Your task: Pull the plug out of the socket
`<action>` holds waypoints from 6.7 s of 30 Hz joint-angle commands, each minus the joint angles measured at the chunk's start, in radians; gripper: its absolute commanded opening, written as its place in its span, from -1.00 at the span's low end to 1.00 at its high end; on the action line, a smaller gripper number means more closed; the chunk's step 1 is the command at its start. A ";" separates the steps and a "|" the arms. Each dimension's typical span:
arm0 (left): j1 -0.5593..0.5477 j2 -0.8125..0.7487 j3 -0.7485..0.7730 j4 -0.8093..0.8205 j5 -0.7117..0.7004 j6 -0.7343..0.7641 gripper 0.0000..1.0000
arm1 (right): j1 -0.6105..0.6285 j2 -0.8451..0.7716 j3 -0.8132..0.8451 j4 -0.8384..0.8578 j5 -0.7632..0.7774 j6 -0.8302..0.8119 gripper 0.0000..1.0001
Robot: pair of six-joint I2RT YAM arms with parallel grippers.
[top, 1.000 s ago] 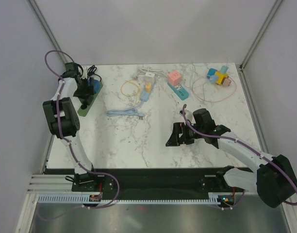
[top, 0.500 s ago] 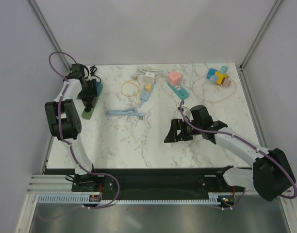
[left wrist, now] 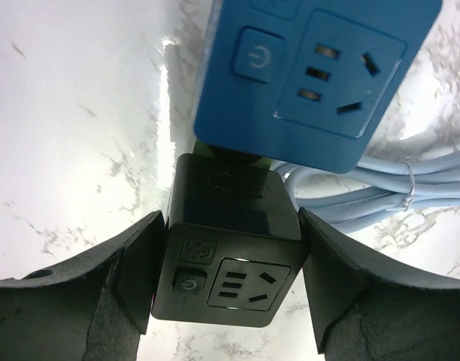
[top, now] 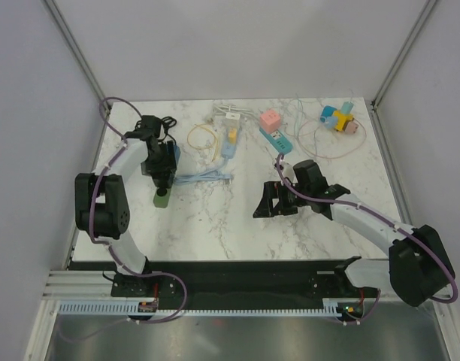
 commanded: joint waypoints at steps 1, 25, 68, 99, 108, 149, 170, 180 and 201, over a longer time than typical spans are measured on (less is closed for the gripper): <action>-0.082 -0.113 -0.066 -0.006 0.038 -0.151 -0.81 | 0.004 0.035 0.046 0.065 0.007 -0.013 0.96; -0.143 -0.460 -0.358 0.122 0.438 -0.306 -0.96 | 0.360 0.563 0.273 0.746 -0.019 0.355 0.72; -0.148 -0.707 -0.631 0.400 0.679 -0.355 -0.96 | 0.354 0.753 0.048 0.999 0.216 0.626 -1.00; -0.172 -0.833 -0.683 0.405 0.515 -0.501 -0.96 | 0.264 0.700 0.049 0.833 0.130 0.531 -1.00; -0.171 -0.892 -0.709 0.356 0.501 -0.496 -0.95 | 0.234 0.715 0.060 0.802 0.096 0.483 -1.00; 0.213 -0.596 -0.514 -0.233 -0.275 -0.673 0.31 | 0.288 0.625 0.089 0.680 0.071 0.248 -1.00; 0.027 -0.825 -0.438 0.150 0.394 -0.392 0.99 | 0.304 0.643 0.141 0.556 0.114 0.145 -1.00; -0.143 -0.589 -0.390 0.178 0.289 -0.350 1.00 | 0.307 0.635 0.166 0.528 0.094 0.131 -1.00; -0.151 -0.409 -0.424 0.333 0.349 -0.327 -0.23 | 0.317 0.620 0.186 0.504 0.065 0.123 -0.98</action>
